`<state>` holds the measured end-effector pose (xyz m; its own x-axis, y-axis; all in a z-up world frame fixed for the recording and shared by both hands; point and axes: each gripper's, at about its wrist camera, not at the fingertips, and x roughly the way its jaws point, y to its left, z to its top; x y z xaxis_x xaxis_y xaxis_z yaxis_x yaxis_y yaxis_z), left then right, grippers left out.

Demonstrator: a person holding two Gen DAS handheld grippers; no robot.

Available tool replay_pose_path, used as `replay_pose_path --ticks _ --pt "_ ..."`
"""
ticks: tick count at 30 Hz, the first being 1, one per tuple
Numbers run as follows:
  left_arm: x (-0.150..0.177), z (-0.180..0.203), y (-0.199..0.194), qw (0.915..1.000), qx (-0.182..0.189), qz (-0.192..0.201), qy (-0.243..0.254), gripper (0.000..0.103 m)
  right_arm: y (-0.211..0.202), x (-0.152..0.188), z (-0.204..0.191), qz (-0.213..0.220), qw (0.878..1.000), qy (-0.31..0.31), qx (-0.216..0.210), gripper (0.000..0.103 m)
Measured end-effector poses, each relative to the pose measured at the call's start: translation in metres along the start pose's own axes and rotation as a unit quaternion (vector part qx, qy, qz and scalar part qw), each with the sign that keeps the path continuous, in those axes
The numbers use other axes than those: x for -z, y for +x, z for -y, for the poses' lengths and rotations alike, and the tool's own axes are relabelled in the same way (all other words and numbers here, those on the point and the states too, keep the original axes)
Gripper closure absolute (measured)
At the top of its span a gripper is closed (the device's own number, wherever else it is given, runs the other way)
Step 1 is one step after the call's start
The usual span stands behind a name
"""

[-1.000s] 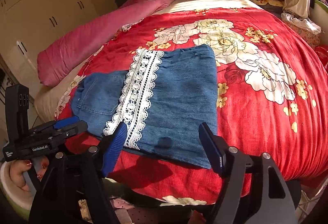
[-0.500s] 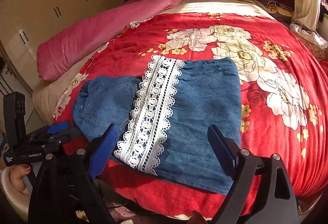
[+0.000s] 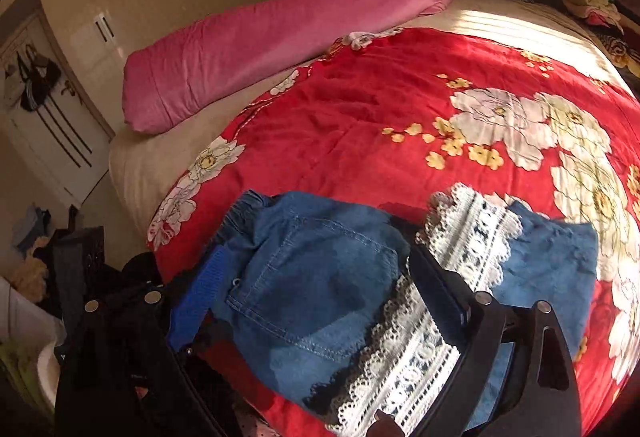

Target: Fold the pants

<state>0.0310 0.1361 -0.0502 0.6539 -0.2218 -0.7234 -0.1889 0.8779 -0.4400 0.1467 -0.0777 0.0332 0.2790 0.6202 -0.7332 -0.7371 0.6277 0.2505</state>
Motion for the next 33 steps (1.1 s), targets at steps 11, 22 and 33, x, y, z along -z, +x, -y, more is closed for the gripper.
replay_pose_path --ticks 11,22,33 --pt "0.000 -0.001 0.011 1.0000 0.007 0.000 0.005 0.012 0.084 -0.026 -0.038 -0.100 0.992 -0.069 -0.028 0.011" --pt "-0.003 -0.004 0.018 0.9999 0.015 0.007 0.001 0.010 0.128 -0.023 -0.036 -0.150 0.984 -0.077 -0.053 0.055" --pt "-0.029 0.008 0.018 0.9952 0.094 0.011 -0.022 0.026 0.057 -0.030 0.000 -0.076 0.988 -0.016 -0.132 0.070"
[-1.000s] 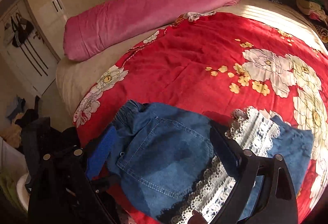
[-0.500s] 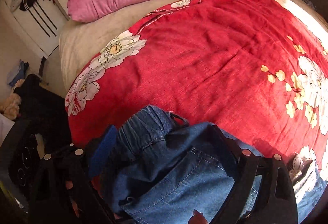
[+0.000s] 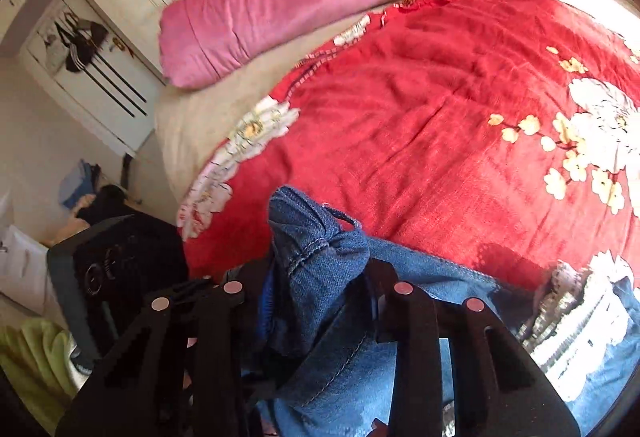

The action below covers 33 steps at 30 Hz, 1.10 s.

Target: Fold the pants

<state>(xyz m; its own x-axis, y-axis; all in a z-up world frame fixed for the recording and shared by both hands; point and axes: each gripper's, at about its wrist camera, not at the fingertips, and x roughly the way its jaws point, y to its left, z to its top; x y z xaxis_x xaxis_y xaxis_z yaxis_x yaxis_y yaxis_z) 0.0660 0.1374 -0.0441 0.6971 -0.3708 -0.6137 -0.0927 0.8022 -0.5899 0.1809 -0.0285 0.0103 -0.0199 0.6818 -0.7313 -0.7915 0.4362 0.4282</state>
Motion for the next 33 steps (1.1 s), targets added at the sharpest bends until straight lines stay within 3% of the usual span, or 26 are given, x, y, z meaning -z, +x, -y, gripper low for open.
replay_pose_path --ticks 4,14,17,21,25,33 --pt "-0.003 0.030 -0.007 0.9994 0.013 0.007 0.030 0.035 -0.039 0.009 0.013 0.037 0.999 0.011 -0.009 0.070" --pt "-0.006 0.117 0.010 0.9932 0.016 0.000 0.115 0.037 -0.120 0.050 0.058 0.107 0.993 0.054 0.001 0.070" --pt "-0.004 0.138 0.024 0.9909 0.013 -0.008 0.134 0.036 -0.135 0.064 0.076 0.120 0.990 0.077 0.006 0.066" --pt "0.009 0.163 0.033 0.9876 0.024 -0.022 0.153 0.027 -0.159 0.090 0.102 0.150 0.981 0.123 0.006 0.050" --pt "0.026 0.174 0.045 0.9835 0.038 -0.049 0.170 0.026 -0.181 0.116 0.118 0.173 0.973 0.153 0.012 0.045" --pt "0.056 0.186 0.063 0.9741 0.036 -0.085 0.206 0.025 -0.174 0.125 0.106 0.156 0.977 0.140 0.035 0.039"
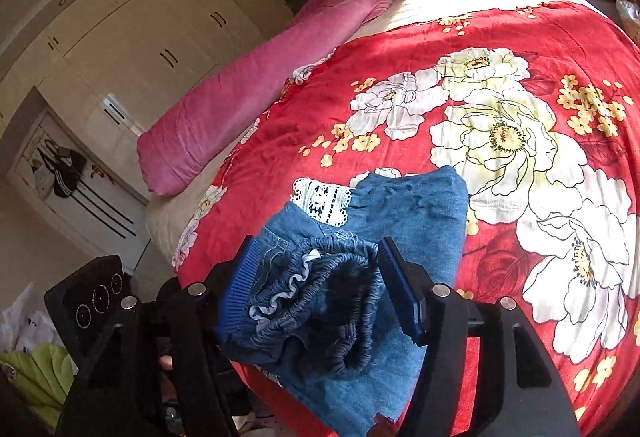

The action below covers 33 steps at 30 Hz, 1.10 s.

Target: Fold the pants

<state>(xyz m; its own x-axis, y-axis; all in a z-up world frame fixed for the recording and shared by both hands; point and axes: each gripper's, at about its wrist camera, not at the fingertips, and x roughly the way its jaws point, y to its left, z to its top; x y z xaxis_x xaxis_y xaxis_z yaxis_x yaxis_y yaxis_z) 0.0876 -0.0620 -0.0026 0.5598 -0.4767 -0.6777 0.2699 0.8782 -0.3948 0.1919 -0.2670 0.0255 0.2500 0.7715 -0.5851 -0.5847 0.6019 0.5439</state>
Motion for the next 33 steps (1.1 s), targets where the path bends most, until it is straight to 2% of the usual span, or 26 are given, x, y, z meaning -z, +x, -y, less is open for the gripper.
replay_pose_path --ticks 3,7,10,11,17,25,30,33 --pt "0.008 0.006 0.005 0.9999 0.004 -0.009 0.009 0.024 0.017 0.001 -0.012 -0.021 1.000 -0.020 0.009 0.034" --pt "0.017 0.001 0.009 0.9998 0.005 -0.018 0.012 0.023 0.040 0.011 -0.017 -0.063 0.995 -0.049 0.055 0.032" --pt "0.019 -0.003 0.009 0.9997 0.011 -0.018 0.007 0.023 0.049 0.028 -0.008 -0.091 0.987 -0.071 0.110 0.033" --pt "0.020 -0.004 0.008 0.9997 0.013 -0.018 0.006 0.023 0.049 0.033 -0.003 -0.094 0.987 -0.067 0.114 0.033" --pt "0.022 -0.006 0.010 0.9995 0.024 -0.021 0.007 0.023 0.042 0.052 0.022 -0.087 0.991 -0.025 0.095 0.034" --pt "0.022 -0.014 -0.010 0.9996 0.025 -0.010 -0.005 0.023 0.029 0.051 0.022 -0.076 0.994 -0.006 0.080 0.031" --pt "0.024 -0.020 -0.026 0.9999 0.011 0.005 0.003 0.023 -0.001 0.045 0.020 -0.041 0.998 0.022 0.052 0.030" --pt "0.024 -0.025 -0.031 0.9999 0.000 0.010 0.004 0.023 -0.016 0.039 0.013 -0.024 0.998 0.014 0.059 0.030"
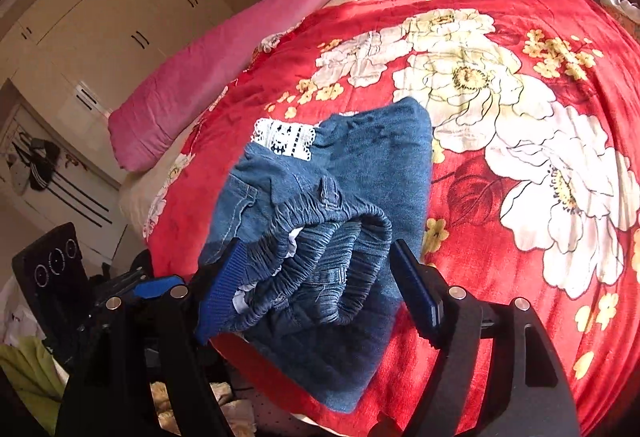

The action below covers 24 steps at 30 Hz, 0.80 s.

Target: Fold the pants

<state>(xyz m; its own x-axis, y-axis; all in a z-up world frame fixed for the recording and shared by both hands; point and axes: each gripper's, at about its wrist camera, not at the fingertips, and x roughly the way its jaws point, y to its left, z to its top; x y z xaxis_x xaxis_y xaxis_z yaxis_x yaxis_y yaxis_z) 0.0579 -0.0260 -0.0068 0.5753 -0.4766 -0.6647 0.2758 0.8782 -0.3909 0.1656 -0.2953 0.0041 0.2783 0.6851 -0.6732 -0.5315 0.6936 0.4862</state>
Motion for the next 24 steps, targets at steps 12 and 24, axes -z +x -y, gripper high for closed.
replay_pose_path --ticks 12,24 --pt "-0.003 0.004 0.006 0.9987 -0.021 -0.002 0.047 0.057 0.032 -0.037 -0.030 -0.026 0.997 -0.068 0.030 0.029" --pt "0.013 0.017 0.032 0.9924 -0.047 -0.030 0.110 0.076 0.111 -0.059 -0.046 -0.108 0.984 -0.131 0.062 0.043"
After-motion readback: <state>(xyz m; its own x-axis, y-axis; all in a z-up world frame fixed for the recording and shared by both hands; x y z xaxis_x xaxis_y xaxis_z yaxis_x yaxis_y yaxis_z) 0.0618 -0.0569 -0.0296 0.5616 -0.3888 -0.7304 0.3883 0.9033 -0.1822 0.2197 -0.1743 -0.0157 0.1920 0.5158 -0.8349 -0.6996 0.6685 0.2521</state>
